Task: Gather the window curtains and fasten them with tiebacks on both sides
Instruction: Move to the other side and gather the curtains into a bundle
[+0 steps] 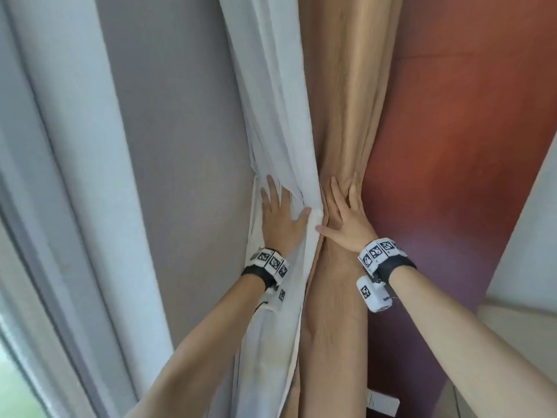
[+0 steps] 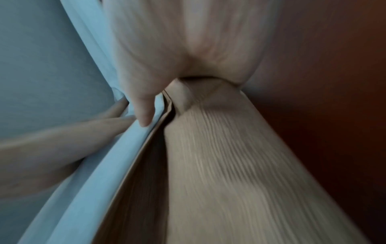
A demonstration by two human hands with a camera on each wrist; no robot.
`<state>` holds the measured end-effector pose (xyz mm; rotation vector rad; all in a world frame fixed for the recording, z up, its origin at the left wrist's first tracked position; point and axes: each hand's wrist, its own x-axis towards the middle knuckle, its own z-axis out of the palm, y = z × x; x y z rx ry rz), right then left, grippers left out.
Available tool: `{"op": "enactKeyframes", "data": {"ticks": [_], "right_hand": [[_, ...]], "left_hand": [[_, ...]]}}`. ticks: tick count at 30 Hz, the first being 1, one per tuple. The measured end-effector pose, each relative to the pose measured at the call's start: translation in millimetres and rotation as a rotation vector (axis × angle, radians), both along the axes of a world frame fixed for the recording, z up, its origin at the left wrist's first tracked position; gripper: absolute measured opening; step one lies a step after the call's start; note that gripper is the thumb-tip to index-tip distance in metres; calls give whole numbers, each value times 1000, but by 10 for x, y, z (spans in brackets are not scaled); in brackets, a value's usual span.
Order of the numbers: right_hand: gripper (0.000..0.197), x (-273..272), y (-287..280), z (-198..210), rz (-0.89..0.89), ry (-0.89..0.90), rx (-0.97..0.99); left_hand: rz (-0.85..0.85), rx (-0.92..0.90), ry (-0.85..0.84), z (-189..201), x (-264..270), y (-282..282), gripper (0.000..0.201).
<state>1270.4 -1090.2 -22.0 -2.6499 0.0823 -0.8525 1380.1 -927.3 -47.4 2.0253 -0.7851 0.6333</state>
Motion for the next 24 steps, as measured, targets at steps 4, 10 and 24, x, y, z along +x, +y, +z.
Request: {"op": "enactKeyframes", "data": {"ticks": [4, 10, 24], "right_hand": [[123, -145, 324, -340, 172, 78, 151], [100, -475, 932, -641, 441, -2, 236], [66, -1748, 1322, -1155, 739, -225, 443]], "left_hand": [[-138, -64, 111, -411, -725, 552, 94], [9, -289, 66, -410, -1660, 1233, 124], [395, -273, 157, 180, -2021, 1395, 45]]}}
